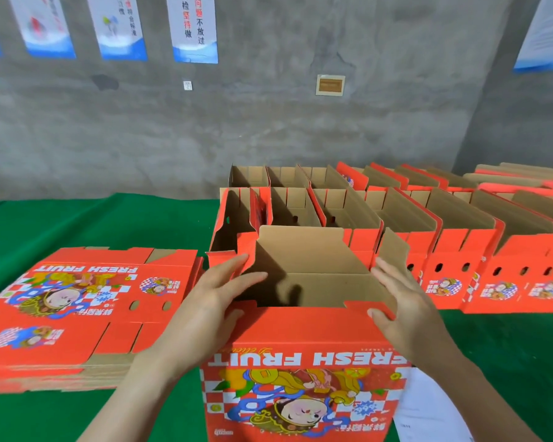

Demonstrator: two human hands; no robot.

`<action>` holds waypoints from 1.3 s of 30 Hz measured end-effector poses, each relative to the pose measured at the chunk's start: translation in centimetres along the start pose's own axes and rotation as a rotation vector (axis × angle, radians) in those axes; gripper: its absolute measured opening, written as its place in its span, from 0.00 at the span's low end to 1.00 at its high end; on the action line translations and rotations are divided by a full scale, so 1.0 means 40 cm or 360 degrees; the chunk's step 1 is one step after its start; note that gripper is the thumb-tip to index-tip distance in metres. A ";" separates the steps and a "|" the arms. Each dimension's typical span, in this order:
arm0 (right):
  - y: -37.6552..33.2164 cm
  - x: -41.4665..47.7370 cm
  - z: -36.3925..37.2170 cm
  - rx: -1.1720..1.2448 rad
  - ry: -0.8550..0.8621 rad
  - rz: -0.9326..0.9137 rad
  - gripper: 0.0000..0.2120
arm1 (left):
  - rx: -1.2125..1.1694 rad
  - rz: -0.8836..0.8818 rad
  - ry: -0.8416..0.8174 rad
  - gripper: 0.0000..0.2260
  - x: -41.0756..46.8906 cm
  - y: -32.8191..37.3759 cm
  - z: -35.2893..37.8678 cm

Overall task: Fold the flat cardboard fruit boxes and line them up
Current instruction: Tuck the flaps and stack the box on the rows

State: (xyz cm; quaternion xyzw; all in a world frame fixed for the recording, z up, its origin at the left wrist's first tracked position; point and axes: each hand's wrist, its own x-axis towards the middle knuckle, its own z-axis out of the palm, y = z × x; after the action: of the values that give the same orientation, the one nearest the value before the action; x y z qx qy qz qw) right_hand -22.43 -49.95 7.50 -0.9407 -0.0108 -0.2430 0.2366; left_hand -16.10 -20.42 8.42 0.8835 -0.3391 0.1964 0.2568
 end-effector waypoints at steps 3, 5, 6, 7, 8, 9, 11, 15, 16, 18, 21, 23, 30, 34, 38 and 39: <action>0.002 0.000 0.001 0.0008 0.0032 0.0005 0.31 | -0.0095 0.0028 0.0024 0.32 0.010 -0.006 -0.004; -0.001 0.000 -0.003 -0.0032 0.0004 -0.0001 0.32 | -0.0118 0.0010 0.0027 0.39 0.017 -0.010 -0.006; -0.002 0.002 -0.007 -0.0105 -0.0041 -0.0035 0.33 | -0.0110 0.0006 0.0008 0.44 0.020 -0.010 -0.005; -0.004 0.005 -0.013 -0.0224 -0.0116 -0.0087 0.34 | -0.0092 0.0008 -0.0015 0.47 0.022 -0.011 -0.003; -0.007 0.012 -0.021 -0.0382 -0.0213 -0.0156 0.36 | -0.0063 0.0027 -0.0029 0.48 0.023 -0.013 0.002; -0.012 0.023 -0.029 -0.0557 -0.0328 -0.0221 0.37 | -0.0044 0.0047 -0.0034 0.48 0.024 -0.015 0.007; -0.027 0.052 -0.041 -0.0827 -0.0550 -0.0308 0.40 | -0.0063 0.0028 -0.0044 0.44 0.028 -0.017 0.010; -0.068 0.108 -0.043 -0.1099 -0.0896 -0.0300 0.45 | -0.0131 0.0003 0.0007 0.32 0.029 -0.011 0.009; -0.077 0.115 -0.041 -0.1132 -0.0952 -0.0287 0.45 | -0.0140 0.0029 0.0004 0.27 0.028 -0.011 0.009; -0.088 0.121 -0.035 -0.1179 -0.1021 -0.0262 0.46 | -0.0192 0.0066 -0.0051 0.16 0.025 -0.008 0.008; -0.091 0.118 -0.031 -0.1206 -0.1019 -0.0271 0.47 | -0.0348 -0.0080 -0.0185 0.16 0.037 -0.010 0.004; -0.090 0.112 -0.033 -0.1188 -0.0978 -0.0299 0.46 | -0.0109 -0.0180 -0.0172 0.13 0.063 -0.034 0.017; -0.035 0.060 -0.030 -0.0704 -0.0538 -0.0667 0.35 | -0.0422 -0.0473 -0.0587 0.32 0.127 -0.091 0.037; 0.000 0.023 -0.020 -0.0216 -0.0157 -0.0930 0.13 | -0.0504 -0.0359 -0.0458 0.33 0.129 -0.097 0.053; 0.022 0.015 -0.006 0.0271 -0.0119 -0.0581 0.08 | -0.0697 -0.0265 -0.0181 0.28 0.118 -0.098 0.054; 0.025 0.018 -0.006 0.0378 -0.0129 -0.0504 0.08 | -0.0756 -0.0295 -0.0137 0.28 0.115 -0.095 0.052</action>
State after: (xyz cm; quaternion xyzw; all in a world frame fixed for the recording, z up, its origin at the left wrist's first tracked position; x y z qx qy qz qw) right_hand -21.76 -51.02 7.56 -0.9017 -0.1967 -0.2361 0.3042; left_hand -9.91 -21.52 7.94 0.8333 -0.3039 0.0491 0.4592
